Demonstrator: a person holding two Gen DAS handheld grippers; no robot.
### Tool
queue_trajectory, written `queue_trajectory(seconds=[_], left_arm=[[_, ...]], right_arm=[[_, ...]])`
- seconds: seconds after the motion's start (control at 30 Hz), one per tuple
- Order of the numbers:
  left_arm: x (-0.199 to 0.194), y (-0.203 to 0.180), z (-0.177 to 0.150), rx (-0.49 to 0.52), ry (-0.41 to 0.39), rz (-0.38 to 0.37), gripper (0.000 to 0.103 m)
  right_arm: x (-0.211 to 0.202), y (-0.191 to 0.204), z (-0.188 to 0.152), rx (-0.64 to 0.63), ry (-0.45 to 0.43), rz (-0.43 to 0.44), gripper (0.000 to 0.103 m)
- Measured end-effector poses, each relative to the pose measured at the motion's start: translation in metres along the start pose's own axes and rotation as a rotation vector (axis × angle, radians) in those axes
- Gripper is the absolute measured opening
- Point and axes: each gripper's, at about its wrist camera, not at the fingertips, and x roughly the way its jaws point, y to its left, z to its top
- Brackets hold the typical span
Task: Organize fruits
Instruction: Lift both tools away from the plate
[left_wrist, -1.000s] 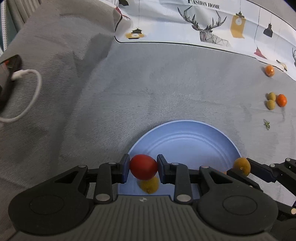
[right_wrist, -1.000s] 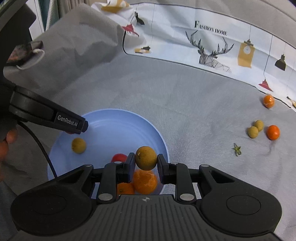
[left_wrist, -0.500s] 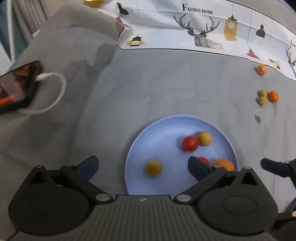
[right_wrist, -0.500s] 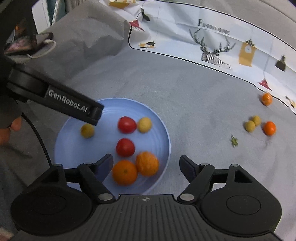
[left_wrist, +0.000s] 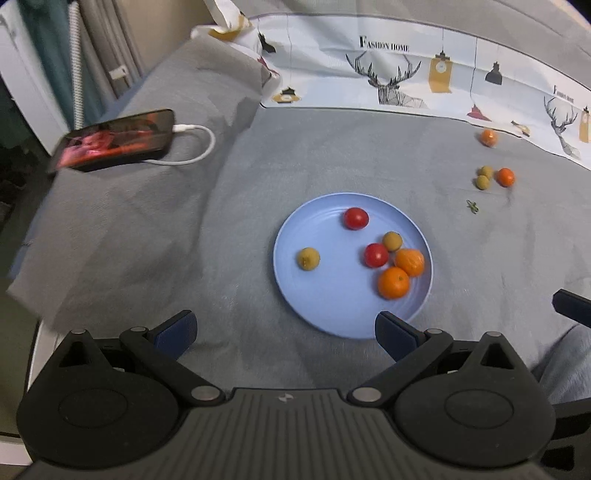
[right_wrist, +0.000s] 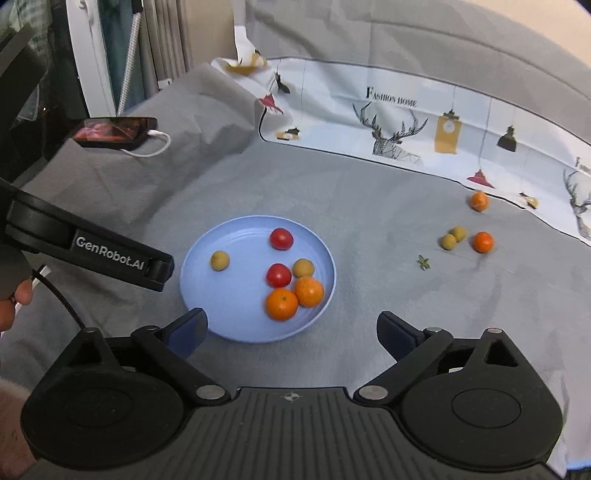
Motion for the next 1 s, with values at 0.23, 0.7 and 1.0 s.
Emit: queue_trajectory(seconds=[0.23,0.7,1.0], left_arm=[[-0.039,-0.002,-0.031,0.001,-0.052,0.015,0.103],[-0.083,-0.006,-0.059,0.004,-0.126,0.017,0.103],[-0.090,-0.006,-0.062,0.008,-0.146,0.022,0.103]], right_arm=[[-0.047,0.006,-0.017,-0.009,-0.091,-0.028,0.102],[-0.103,0.009,-0.039,-0.008,-0.213,-0.045,0.102],[-0.109,0.011,-0.041,-0.008,-0.230,-0.047,0.102]])
